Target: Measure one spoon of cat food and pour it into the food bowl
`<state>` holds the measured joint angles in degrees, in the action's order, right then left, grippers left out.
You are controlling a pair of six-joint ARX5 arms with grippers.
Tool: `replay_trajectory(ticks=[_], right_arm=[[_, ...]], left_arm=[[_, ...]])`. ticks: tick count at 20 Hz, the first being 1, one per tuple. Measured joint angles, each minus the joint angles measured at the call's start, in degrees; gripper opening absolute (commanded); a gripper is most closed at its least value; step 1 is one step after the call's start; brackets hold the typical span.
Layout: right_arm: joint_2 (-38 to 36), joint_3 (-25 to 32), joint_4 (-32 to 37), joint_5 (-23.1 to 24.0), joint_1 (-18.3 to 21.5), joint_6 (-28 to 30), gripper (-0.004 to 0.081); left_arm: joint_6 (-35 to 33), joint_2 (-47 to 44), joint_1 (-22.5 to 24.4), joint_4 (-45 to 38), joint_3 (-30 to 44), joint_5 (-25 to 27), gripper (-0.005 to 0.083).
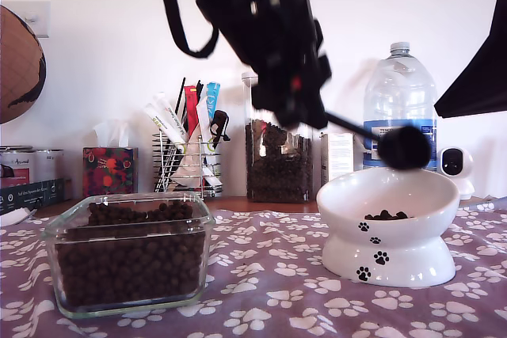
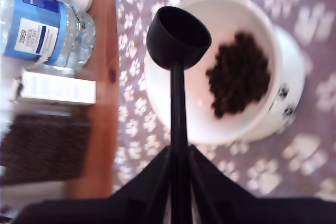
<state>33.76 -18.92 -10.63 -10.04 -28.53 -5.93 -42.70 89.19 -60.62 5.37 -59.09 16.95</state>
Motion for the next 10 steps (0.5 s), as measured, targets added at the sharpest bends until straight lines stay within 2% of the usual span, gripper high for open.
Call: replay_trajectory(ticks=[6, 8, 10], right_arm=[[0.0, 0.0, 0.7, -0.1, 0.0, 0.1, -0.0013], [0.0, 0.0, 1.2, -0.2, 0.0, 0.1, -0.0013], [0.0, 0.0, 1.9, -1.9, 0.0, 1.4, -0.0013]], left_arm=[[21.9, -8.1, 4.9, 9.0, -0.1, -13.4, -0.0023], [26.6, -8.2, 7.7, 11.5, -0.1, -17.0, -0.0023], [28.5, -8.9, 10.0, 13.4, -0.1, -18.9, -0.0023]])
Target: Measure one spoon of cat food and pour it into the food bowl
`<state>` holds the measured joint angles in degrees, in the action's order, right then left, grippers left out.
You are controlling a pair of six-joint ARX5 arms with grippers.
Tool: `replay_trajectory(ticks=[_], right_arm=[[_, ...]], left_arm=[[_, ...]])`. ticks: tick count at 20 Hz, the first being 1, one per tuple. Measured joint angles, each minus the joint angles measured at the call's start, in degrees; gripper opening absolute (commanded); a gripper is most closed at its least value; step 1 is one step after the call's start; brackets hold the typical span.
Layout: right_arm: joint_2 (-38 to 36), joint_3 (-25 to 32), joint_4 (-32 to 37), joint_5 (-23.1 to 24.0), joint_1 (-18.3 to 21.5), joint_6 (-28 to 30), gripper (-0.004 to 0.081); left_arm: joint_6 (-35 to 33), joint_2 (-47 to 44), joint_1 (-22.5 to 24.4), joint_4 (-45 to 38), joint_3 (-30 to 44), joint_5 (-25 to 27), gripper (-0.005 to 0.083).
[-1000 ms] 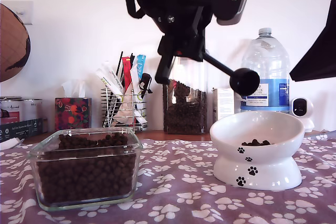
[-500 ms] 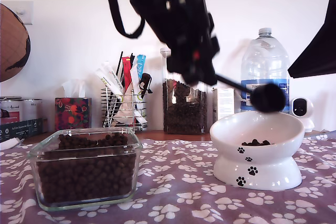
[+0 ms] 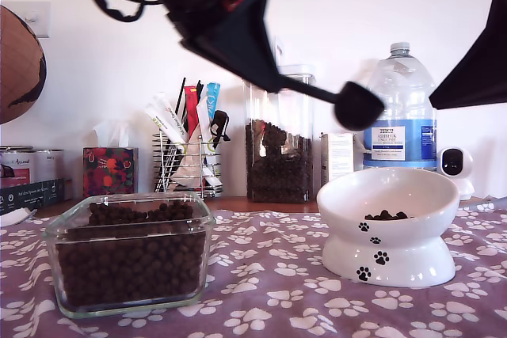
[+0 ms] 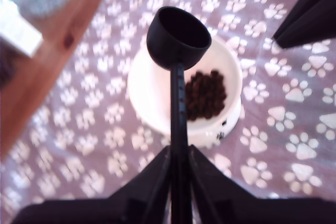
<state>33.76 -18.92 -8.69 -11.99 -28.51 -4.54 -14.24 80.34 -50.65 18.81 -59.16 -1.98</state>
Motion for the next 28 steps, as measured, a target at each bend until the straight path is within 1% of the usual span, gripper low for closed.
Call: replay_trajectory(ticks=[2, 4, 8, 10, 14, 16, 20, 23, 24, 25, 27, 28], right_arm=[[0.0, 0.0, 1.6, -2.4, 0.0, 2.1, -0.0013], [0.0, 0.0, 2.9, -3.8, 0.0, 3.0, -0.0013], [0.0, 0.0, 3.1, -4.0, 0.0, 3.1, -0.0013], [0.0, 0.0, 3.1, -4.0, 0.0, 3.1, -0.0013], [0.0, 0.0, 3.1, -4.0, 0.0, 3.1, -0.0013], [0.0, 0.0, 3.1, -4.0, 0.0, 3.1, -0.0013], [0.0, 0.0, 3.1, -4.2, 0.0, 3.1, -0.0013], [0.0, 0.0, 3.1, -4.2, 0.0, 3.0, -0.0013], [0.0, 0.0, 3.1, -4.2, 0.0, 3.0, -0.0013], [0.0, 0.0, 3.1, -4.2, 0.0, 3.0, -0.0013], [0.0, 0.0, 3.1, -4.2, 0.0, 3.0, -0.0013], [0.0, 0.0, 3.1, -4.3, 0.0, 3.0, -0.0013]], left_arm=[[1.3, -1.3, 1.6, 0.6, 0.1, -0.5, -0.0023], [2.6, -3.8, 2.1, -0.2, 1.4, -1.1, -0.0023], [6.2, -9.9, 3.0, -0.8, 9.4, -0.4, -0.0023], [8.2, -12.2, 4.6, -0.3, 12.7, 0.8, -0.0023], [10.7, -18.9, 8.8, 3.3, 16.0, 2.5, -0.0023], [12.9, -21.4, 11.0, 6.6, 17.2, 3.0, -0.0023], [20.1, -21.7, 15.9, 15.1, 17.7, 3.1, -0.0024], [21.9, -21.7, 18.5, 16.2, 17.9, 2.4, -0.0022], [22.5, -21.6, 18.6, 15.8, 17.9, 1.5, 0.001], [22.7, -21.6, 18.5, 15.6, 17.9, 0.1, 0.0078], [22.9, -20.9, 18.4, 15.2, 17.9, -1.2, 0.0268], [23.0, -20.5, 18.4, 15.0, 17.9, -1.2, 0.031]])
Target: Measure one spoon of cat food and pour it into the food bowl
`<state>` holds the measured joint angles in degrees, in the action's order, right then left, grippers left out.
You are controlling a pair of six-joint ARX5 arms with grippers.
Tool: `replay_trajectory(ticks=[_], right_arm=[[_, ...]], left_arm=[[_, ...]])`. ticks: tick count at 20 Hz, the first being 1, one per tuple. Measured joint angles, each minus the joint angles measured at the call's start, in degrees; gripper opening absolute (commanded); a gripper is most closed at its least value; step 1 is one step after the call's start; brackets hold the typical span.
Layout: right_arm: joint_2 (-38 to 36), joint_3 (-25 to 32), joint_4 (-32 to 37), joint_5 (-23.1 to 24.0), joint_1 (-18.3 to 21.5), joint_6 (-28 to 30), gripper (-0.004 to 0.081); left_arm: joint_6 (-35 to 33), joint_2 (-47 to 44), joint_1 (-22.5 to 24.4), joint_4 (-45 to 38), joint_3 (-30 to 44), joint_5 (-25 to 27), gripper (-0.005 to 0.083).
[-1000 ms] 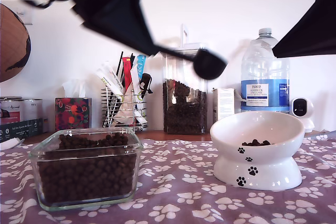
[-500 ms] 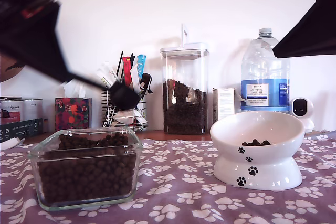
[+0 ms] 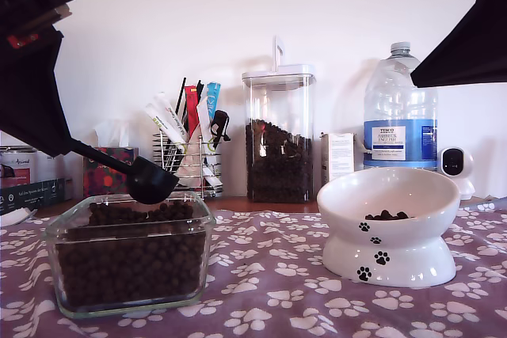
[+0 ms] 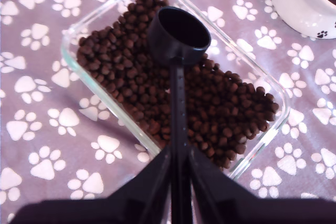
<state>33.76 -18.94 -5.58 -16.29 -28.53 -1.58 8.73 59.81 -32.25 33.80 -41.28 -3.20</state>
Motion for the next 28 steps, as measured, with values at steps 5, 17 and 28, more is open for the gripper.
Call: replay_trajectory(ticks=[5, 17, 28], right_arm=[[0.0, 0.0, 0.0, -2.4, 0.0, 0.0, -0.0013], [0.0, 0.0, 4.8, 9.3, 8.4, 0.0, -0.0012], [-11.3, -0.1, 1.8, 2.9, 26.7, -0.2, -0.0012]], left_arm=[[0.1, 0.7, 0.0, -1.0, 0.0, 0.0, 0.0192], [-6.1, -11.3, 1.0, -16.9, 1.2, 4.6, -0.0017], [-5.9, -34.1, 9.0, -22.6, 18.6, 2.2, -0.0016]])
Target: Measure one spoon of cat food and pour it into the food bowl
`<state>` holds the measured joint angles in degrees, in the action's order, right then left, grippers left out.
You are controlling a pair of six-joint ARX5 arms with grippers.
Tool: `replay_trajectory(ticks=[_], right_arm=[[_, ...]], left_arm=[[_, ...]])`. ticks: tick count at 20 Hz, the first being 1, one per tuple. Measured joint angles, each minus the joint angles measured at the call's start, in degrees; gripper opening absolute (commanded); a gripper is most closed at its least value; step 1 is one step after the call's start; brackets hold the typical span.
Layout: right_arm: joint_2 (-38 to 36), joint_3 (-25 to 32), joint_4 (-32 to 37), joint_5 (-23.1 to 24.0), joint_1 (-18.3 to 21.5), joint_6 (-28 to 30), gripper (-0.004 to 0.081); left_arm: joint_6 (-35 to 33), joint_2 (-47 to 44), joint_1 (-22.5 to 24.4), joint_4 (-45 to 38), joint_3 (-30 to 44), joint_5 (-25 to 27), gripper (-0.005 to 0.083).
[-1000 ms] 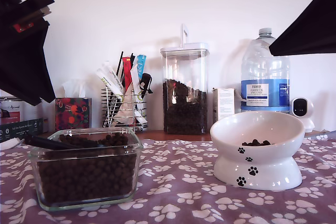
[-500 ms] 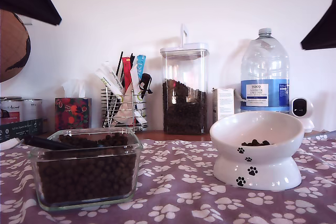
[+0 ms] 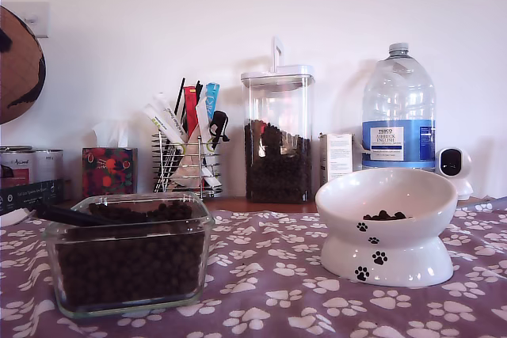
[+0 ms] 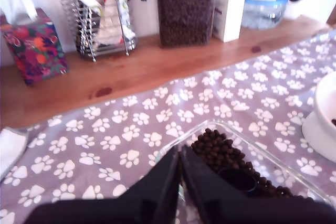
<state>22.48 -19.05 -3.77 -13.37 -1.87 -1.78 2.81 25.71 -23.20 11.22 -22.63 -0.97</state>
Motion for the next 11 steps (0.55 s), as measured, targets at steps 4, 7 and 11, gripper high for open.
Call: replay_trajectory(ticks=[4, 7, 11], right_arm=[[-2.0, -0.2, -7.8, -1.1, 0.0, -1.4, -0.0012], [-1.6, -0.1, -13.0, -1.1, 0.0, -1.4, -0.0012], [-1.6, -0.1, -19.9, -1.1, 0.0, -1.3, -0.0012]], left_arm=[[1.0, -4.9, 0.0, 2.8, -0.1, 0.9, -0.0016], [1.1, -5.0, 0.0, 5.9, -0.1, 0.9, -0.0016], [1.1, -5.0, 0.0, 10.0, -0.1, 0.9, -0.0016]])
